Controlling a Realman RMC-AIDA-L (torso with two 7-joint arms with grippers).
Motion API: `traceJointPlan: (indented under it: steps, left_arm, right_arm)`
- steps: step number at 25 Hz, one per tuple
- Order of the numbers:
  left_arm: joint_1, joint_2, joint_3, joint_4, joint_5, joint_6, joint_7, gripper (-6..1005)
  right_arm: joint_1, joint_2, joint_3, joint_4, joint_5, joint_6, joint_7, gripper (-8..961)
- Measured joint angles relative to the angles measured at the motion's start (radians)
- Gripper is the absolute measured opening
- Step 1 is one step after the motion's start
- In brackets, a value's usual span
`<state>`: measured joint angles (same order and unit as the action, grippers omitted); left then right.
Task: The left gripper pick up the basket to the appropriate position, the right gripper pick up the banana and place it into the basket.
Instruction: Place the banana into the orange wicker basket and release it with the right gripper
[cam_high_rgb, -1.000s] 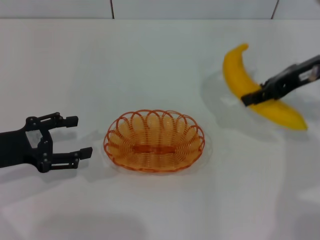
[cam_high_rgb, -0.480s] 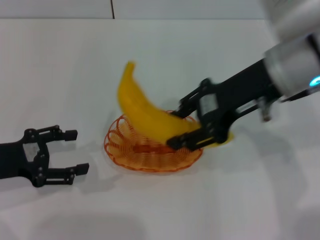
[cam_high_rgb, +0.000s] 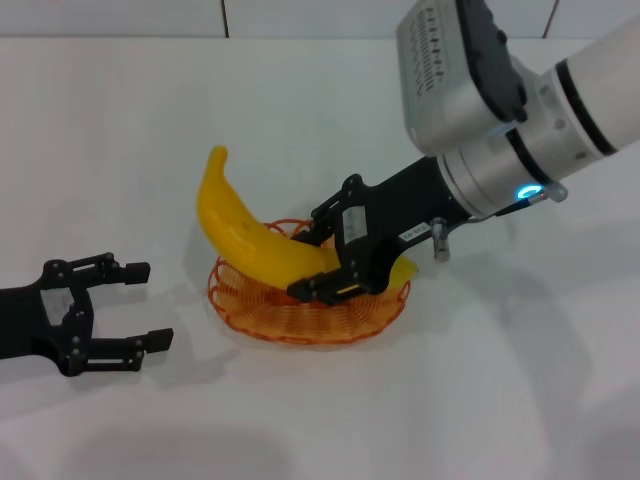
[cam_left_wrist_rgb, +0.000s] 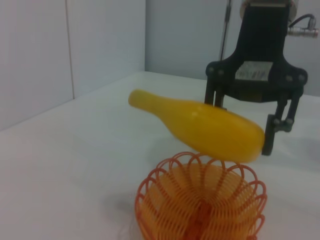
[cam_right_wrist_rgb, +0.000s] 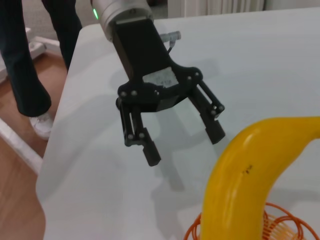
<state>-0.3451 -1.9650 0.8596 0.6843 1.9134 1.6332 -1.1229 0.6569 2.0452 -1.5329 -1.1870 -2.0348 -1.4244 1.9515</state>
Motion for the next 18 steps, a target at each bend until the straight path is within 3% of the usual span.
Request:
traceJointPlan:
  steps: [4,10,18]
  left_arm:
    - [-0.009,0.005,0.001,-0.003,0.0,0.003,-0.069,879]
    - [-0.057,0.052,0.022,-0.034,0.044,0.042,-0.341,878]
    - [-0.058,0.048,0.023,-0.036,0.049,0.031,-0.322,878]
  right_arm:
    - [0.024,0.0,-0.042,0.037,0.0,0.038,-0.003,492]
    - [0.027,0.0,-0.048,0.054,0.0,0.059,-0.003,492]
    - [0.034,0.0,-0.065,0.075,-0.001,0.101,-0.005,492]
